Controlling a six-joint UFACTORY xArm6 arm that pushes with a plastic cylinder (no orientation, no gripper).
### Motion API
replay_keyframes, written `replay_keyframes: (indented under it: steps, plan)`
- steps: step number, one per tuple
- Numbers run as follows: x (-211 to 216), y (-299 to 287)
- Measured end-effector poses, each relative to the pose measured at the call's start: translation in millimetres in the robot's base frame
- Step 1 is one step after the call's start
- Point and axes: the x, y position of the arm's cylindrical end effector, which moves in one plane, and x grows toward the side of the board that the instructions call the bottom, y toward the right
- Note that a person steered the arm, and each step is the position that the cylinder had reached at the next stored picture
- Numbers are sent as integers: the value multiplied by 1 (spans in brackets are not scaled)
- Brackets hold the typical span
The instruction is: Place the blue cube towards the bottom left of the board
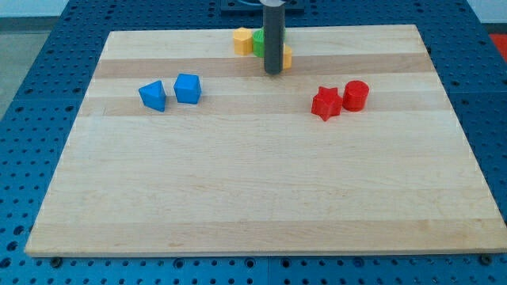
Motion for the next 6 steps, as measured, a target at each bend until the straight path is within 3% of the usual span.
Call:
replay_keyframes:
  steps: [3,6]
  plan:
    - [-20,26]
    - [3,37]
